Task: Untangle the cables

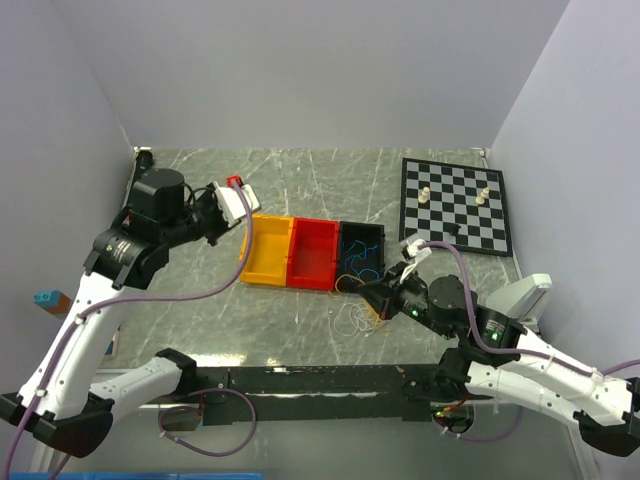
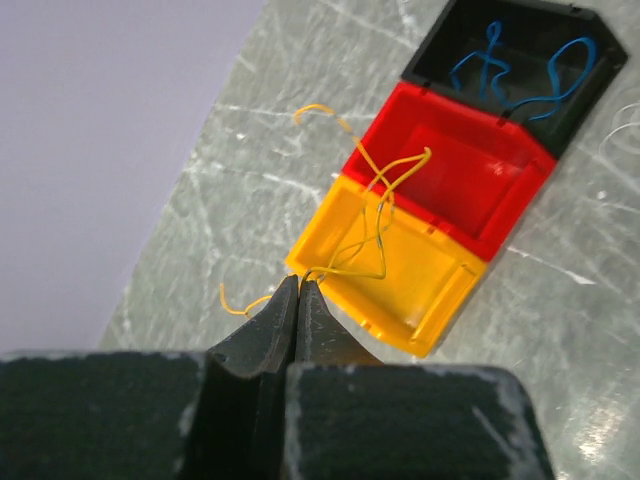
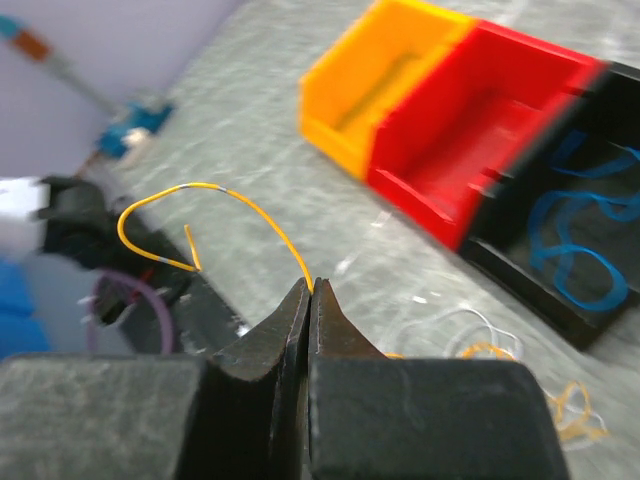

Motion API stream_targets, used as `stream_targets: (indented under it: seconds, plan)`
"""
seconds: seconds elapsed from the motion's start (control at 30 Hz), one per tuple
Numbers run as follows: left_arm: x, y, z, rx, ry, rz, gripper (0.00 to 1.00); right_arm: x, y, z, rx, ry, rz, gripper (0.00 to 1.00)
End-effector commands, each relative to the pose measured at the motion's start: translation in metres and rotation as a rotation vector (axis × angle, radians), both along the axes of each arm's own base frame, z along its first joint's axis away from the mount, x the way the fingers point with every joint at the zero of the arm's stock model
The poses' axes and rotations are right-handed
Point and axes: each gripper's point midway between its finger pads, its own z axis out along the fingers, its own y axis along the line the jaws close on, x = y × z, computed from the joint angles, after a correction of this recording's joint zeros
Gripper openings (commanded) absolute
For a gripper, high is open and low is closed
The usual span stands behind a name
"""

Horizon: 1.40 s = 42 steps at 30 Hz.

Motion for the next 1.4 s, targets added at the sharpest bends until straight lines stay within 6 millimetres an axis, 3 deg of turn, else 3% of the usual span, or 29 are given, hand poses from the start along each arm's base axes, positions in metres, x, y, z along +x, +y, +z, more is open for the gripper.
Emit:
stream_targets:
  seconds: [0.0,0.4,0.7,0.87,1.1,1.27,1.37]
  plan:
    - [-0.003,-0.018,-0.011,-0.051,0.088,-0.063,0.01,-0.02,0.026,0.023,0.091,-0.05,0.173,0.0]
    - [0.068,-0.03,-0.13,0.075,0.333,0.074,0.01,-0.027,0.041,0.017,0.104,-0.015,0.244,0.0]
    - [0.117,-0.017,-0.182,0.117,0.449,0.304,0.01,-0.024,0.041,0.013,0.104,-0.01,0.227,0.0]
    - [0.119,-0.007,-0.191,0.045,0.514,0.382,0.01,-0.023,0.042,0.009,0.092,-0.002,0.225,0.0]
    - [0.097,-0.006,-0.208,-0.006,0.593,0.363,0.01,-0.021,0.044,0.003,0.078,0.012,0.217,0.0]
    - [0.108,0.025,-0.233,0.058,0.587,0.554,0.01,-0.02,0.043,-0.002,0.07,0.026,0.208,0.0]
    - [0.107,0.03,-0.236,0.056,0.585,0.577,0.01,-0.019,0.042,-0.005,0.063,0.03,0.2,0.0]
